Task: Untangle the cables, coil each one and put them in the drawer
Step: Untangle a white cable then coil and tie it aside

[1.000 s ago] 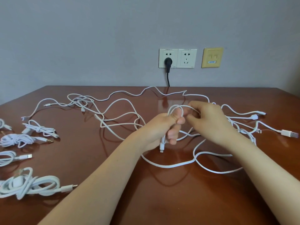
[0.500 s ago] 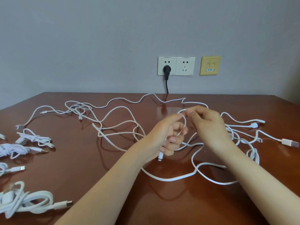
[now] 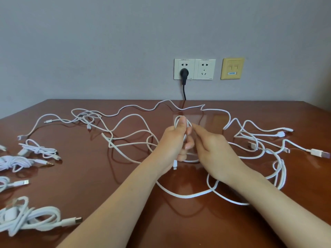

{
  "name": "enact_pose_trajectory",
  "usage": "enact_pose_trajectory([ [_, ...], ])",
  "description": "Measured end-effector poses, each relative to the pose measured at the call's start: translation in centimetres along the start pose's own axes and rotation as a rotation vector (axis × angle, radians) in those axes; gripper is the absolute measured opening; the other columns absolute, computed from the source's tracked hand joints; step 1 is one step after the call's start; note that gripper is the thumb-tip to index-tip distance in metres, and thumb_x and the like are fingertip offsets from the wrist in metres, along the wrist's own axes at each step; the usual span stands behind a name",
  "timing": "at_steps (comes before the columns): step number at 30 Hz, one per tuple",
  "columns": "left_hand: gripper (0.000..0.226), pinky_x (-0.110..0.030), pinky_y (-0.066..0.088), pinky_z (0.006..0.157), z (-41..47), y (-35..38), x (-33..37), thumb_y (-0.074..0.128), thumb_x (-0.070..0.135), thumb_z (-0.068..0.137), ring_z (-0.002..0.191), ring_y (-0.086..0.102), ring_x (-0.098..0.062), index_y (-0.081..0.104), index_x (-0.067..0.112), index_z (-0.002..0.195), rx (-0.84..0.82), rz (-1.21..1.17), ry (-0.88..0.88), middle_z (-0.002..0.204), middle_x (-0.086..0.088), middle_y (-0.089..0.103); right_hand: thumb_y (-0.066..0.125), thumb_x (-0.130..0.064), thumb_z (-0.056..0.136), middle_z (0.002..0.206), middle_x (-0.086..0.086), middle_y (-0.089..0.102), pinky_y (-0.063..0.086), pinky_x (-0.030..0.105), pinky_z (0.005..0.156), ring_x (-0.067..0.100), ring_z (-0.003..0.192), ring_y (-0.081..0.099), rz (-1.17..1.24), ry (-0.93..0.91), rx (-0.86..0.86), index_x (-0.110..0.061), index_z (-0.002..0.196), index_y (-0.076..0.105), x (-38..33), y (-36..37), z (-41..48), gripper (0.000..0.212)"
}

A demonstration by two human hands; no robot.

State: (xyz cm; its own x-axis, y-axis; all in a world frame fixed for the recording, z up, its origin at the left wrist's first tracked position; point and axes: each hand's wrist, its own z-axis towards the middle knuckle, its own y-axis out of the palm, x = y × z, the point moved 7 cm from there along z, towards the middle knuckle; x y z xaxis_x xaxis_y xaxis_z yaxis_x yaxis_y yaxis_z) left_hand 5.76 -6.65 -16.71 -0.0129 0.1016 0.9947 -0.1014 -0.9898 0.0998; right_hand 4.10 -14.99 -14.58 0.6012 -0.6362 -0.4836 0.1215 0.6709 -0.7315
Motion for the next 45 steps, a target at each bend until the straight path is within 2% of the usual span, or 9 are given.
enact_pose_trajectory([
  [6, 0.036, -0.011, 0.020, 0.031, -0.3, -0.6, 1.1, 0.029, 0.034, 0.102, 0.024, 0.024, -0.005, 0.050, 0.021, 0.075, 0.150, 0.168, 0.158, 0.030, 0.005, 0.034, 0.041, -0.002, 0.089, 0.086, 0.013, 0.067, 0.048, 0.042, 0.071, 0.037, 0.076, 0.060, -0.041, 0.019, -0.016, -0.023, 0.149, 0.006, -0.5, 0.2, -0.2, 0.072],
  [10, 0.046, -0.020, 0.034, 0.048, -0.7, -0.6, 2.3, 0.036, 0.032, 0.100, 0.037, 0.042, -0.005, 0.049, 0.023, 0.056, 0.236, 0.380, 0.316, 0.032, 0.006, 0.041, 0.039, -0.003, 0.091, 0.088, 0.020, 0.065, 0.045, 0.038, 0.067, 0.041, 0.078, 0.059, 0.047, 0.081, 0.018, -0.022, 0.147, 0.011, -0.5, -0.3, -0.3, 0.065],
  [13, 0.033, -0.023, 0.030, 0.062, -1.0, -0.6, 2.9, 0.036, 0.034, 0.099, 0.068, 0.049, -0.016, 0.053, 0.021, 0.074, 0.257, 0.676, 0.401, 0.058, 0.010, 0.048, 0.038, -0.011, 0.095, 0.077, 0.014, 0.061, 0.045, 0.040, 0.064, 0.039, 0.071, 0.059, 0.039, 0.072, 0.000, -0.022, 0.143, 0.020, -0.6, 0.1, -0.2, 0.052],
  [16, 0.030, -0.027, 0.030, 0.063, -1.1, -1.2, 3.1, 0.035, 0.033, 0.099, 0.072, 0.049, -0.020, 0.048, 0.022, 0.075, 0.315, 0.761, 0.434, 0.061, 0.008, 0.048, 0.042, -0.016, 0.096, 0.068, -0.003, 0.051, 0.039, 0.034, 0.064, 0.031, 0.073, 0.058, 0.035, 0.100, 0.021, -0.020, 0.134, 0.032, -0.2, 0.2, 0.0, 0.039],
  [22, 0.039, -0.031, 0.040, 0.066, -0.5, -2.7, 2.8, 0.033, 0.029, 0.101, 0.065, 0.052, -0.022, 0.045, 0.024, 0.064, 0.404, 0.556, 0.332, 0.055, 0.005, 0.054, 0.047, -0.022, 0.095, 0.063, -0.006, 0.052, 0.035, 0.030, 0.062, 0.012, 0.061, 0.050, 0.132, 0.190, 0.017, -0.021, 0.094, 0.044, 0.2, 0.1, 0.1, 0.003],
  [28, 0.037, -0.023, 0.055, 0.049, 0.2, -3.7, 1.2, 0.026, 0.021, 0.104, 0.051, 0.061, -0.017, 0.041, 0.010, 0.072, 0.371, -0.114, 0.099, 0.042, 0.004, 0.058, 0.045, -0.028, 0.096, 0.063, -0.007, 0.051, 0.035, 0.027, 0.057, 0.011, 0.063, 0.046, 0.092, 0.252, -0.025, -0.022, 0.078, 0.048, 1.0, 0.3, 0.1, 0.020],
  [35, 0.031, -0.026, 0.056, 0.049, 0.1, -4.0, 0.9, 0.023, 0.017, 0.104, 0.043, 0.064, -0.015, 0.040, 0.009, 0.080, 0.368, -0.424, 0.047, 0.040, -0.002, 0.054, 0.035, -0.036, 0.098, 0.068, 0.003, 0.054, 0.046, 0.042, 0.075, 0.031, 0.080, 0.055, -0.044, 0.173, -0.048, -0.010, 0.083, 0.055, 0.6, 0.1, -0.1, 0.036],
  [40, 0.035, -0.019, 0.048, 0.037, 0.6, -4.3, 0.2, 0.025, 0.020, 0.104, 0.025, 0.037, -0.009, 0.038, 0.010, 0.073, 0.396, -0.673, -0.030, 0.035, 0.002, 0.035, 0.030, -0.043, 0.097, 0.075, 0.001, 0.058, 0.043, 0.037, 0.073, 0.029, 0.088, 0.057, -0.171, 0.159, -0.051, -0.017, 0.091, 0.059, -0.2, -0.5, -0.1, 0.039],
  [45, 0.038, -0.008, 0.024, 0.034, 0.9, -4.2, -0.1, 0.025, 0.020, 0.104, 0.025, 0.019, -0.008, 0.037, 0.013, 0.069, 0.351, -0.678, -0.077, 0.037, 0.005, 0.027, 0.048, -0.045, 0.091, 0.079, -0.007, 0.060, 0.034, 0.029, 0.066, 0.019, 0.084, 0.054, -0.142, 0.173, 0.045, -0.025, 0.087, 0.054, 0.0, -1.7, -0.1, 0.021],
])
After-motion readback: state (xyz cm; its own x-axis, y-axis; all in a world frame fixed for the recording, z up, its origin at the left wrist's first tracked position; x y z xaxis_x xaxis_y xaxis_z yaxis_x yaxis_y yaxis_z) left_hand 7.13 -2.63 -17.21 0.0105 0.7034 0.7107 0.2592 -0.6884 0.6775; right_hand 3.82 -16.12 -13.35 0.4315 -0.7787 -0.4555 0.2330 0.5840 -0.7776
